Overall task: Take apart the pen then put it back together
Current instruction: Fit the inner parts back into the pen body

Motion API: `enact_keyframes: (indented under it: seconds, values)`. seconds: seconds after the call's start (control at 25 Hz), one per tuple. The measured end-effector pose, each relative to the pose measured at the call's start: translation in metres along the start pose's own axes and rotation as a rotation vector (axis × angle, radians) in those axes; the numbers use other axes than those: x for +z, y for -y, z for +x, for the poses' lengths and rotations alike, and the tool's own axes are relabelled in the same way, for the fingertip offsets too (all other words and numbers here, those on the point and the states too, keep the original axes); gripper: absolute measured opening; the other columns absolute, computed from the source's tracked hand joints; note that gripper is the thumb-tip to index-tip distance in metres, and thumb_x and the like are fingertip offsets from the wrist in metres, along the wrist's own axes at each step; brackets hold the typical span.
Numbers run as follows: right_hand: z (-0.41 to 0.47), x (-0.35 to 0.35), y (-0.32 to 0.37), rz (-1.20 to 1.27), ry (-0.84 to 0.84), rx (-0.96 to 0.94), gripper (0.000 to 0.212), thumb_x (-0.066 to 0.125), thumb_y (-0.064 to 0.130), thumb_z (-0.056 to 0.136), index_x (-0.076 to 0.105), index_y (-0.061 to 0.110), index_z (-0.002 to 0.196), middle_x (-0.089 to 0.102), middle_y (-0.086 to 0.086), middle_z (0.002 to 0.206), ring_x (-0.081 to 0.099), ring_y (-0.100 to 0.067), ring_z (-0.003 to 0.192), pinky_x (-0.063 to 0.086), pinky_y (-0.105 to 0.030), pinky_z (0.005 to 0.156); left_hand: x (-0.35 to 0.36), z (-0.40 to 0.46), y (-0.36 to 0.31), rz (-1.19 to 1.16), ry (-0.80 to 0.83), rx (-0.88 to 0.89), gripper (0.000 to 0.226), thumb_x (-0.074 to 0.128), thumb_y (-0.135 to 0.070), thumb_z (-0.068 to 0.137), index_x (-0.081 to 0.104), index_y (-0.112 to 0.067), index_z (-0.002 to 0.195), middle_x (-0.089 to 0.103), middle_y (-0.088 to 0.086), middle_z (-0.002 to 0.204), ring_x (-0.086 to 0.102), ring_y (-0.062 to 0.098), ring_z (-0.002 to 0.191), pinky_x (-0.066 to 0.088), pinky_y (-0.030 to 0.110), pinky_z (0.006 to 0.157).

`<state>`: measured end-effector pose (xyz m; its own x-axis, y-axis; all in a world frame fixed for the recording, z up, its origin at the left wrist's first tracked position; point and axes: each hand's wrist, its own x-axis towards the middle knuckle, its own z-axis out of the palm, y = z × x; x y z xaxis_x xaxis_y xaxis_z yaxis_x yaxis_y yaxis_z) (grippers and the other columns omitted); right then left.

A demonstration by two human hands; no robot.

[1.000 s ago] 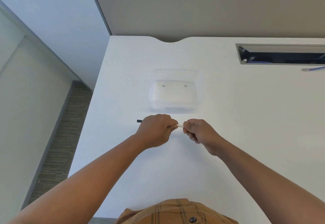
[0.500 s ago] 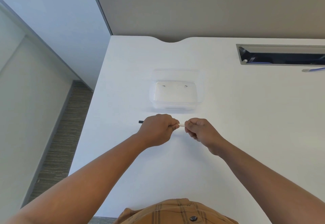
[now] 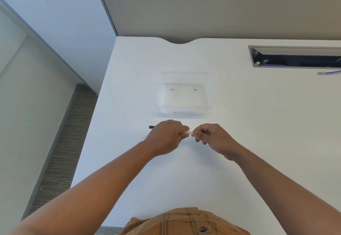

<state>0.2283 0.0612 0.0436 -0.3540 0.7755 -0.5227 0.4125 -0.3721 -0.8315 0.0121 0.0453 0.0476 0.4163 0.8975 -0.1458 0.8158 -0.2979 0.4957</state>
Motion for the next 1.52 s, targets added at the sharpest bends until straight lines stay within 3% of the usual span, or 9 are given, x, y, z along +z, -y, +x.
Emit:
enact_keyframes:
  seconds: [0.12, 0.28, 0.44, 0.56, 0.64, 0.8, 1.16, 1.52]
  values:
    - [0.003, -0.006, -0.006, -0.052, -0.079, -0.009, 0.017, 0.064, 0.023, 0.098, 0.074, 0.020, 0.085, 0.068, 0.013, 0.072, 0.050, -0.008, 0.065, 0.040, -0.017, 0.056, -0.004, -0.004, 0.016, -0.065, -0.083, -0.076, 0.032, 0.059, -0.029, 0.100, 0.066, -0.023, 0.130, 0.072, -0.005, 0.118, 0.060, 0.018, 0.108, 0.042, 0.029, 0.094]
    - [0.006, -0.013, -0.019, -0.084, -0.129, -0.023, 0.015, 0.065, 0.025, 0.098, 0.073, 0.021, 0.086, 0.068, 0.012, 0.075, 0.051, -0.010, 0.069, 0.041, -0.019, 0.059, -0.008, -0.016, 0.043, -0.150, -0.059, -0.185, 0.025, 0.060, -0.015, 0.098, 0.068, -0.018, 0.121, 0.070, -0.003, 0.109, 0.060, 0.017, 0.098, 0.041, 0.026, 0.085]
    - [0.011, -0.012, -0.029, -0.186, -0.167, -0.063, 0.015, 0.065, 0.025, 0.098, 0.075, 0.026, 0.086, 0.067, 0.026, 0.069, 0.052, 0.003, 0.060, 0.040, -0.008, 0.057, -0.001, -0.022, 0.052, -0.187, -0.049, -0.210, 0.020, 0.063, -0.009, 0.093, 0.072, -0.017, 0.109, 0.067, -0.006, 0.096, 0.060, 0.014, 0.088, 0.046, 0.028, 0.081]
    - [0.013, -0.011, -0.034, -0.423, -0.208, -0.142, 0.015, 0.064, 0.022, 0.098, 0.077, 0.024, 0.105, 0.069, 0.021, 0.088, 0.059, 0.001, 0.077, 0.047, -0.023, 0.076, 0.007, -0.022, 0.053, -0.216, -0.077, -0.210, 0.019, 0.065, -0.006, 0.091, 0.074, -0.015, 0.105, 0.066, -0.004, 0.096, 0.063, 0.017, 0.089, 0.051, 0.032, 0.083]
    - [0.013, -0.011, -0.037, -0.570, -0.235, -0.180, 0.022, 0.061, 0.020, 0.099, 0.073, 0.022, 0.118, 0.070, 0.011, 0.097, 0.060, -0.015, 0.090, 0.048, -0.034, 0.080, 0.011, -0.020, 0.054, -0.209, -0.082, -0.224, 0.021, 0.062, -0.005, 0.092, 0.074, -0.016, 0.106, 0.063, -0.007, 0.096, 0.061, 0.017, 0.089, 0.050, 0.032, 0.082]
    - [0.019, -0.008, -0.040, -0.760, -0.295, -0.228, 0.013, 0.055, 0.021, 0.100, 0.068, 0.024, 0.101, 0.066, 0.010, 0.091, 0.054, -0.022, 0.091, 0.045, -0.035, 0.069, 0.017, -0.015, 0.058, -0.156, -0.095, -0.245, 0.022, 0.060, -0.005, 0.092, 0.075, -0.017, 0.104, 0.063, -0.005, 0.096, 0.057, 0.018, 0.090, 0.048, 0.033, 0.079]
    - [0.031, -0.008, -0.042, -0.856, -0.294, -0.193, 0.010, 0.055, 0.021, 0.099, 0.065, 0.021, 0.098, 0.062, 0.004, 0.097, 0.054, -0.024, 0.093, 0.051, -0.038, 0.069, 0.020, -0.003, 0.062, -0.156, -0.097, -0.263, 0.025, 0.061, -0.003, 0.092, 0.077, -0.015, 0.106, 0.067, -0.001, 0.098, 0.053, 0.018, 0.090, 0.044, 0.031, 0.078]
    - [0.028, -0.010, -0.042, -0.861, -0.265, -0.188, 0.019, 0.056, 0.021, 0.099, 0.064, 0.023, 0.116, 0.063, 0.005, 0.108, 0.056, -0.024, 0.102, 0.052, -0.038, 0.076, 0.019, -0.004, 0.063, -0.129, -0.075, -0.247, 0.024, 0.060, -0.004, 0.092, 0.075, -0.013, 0.108, 0.068, 0.002, 0.103, 0.060, 0.025, 0.098, 0.052, 0.038, 0.086]
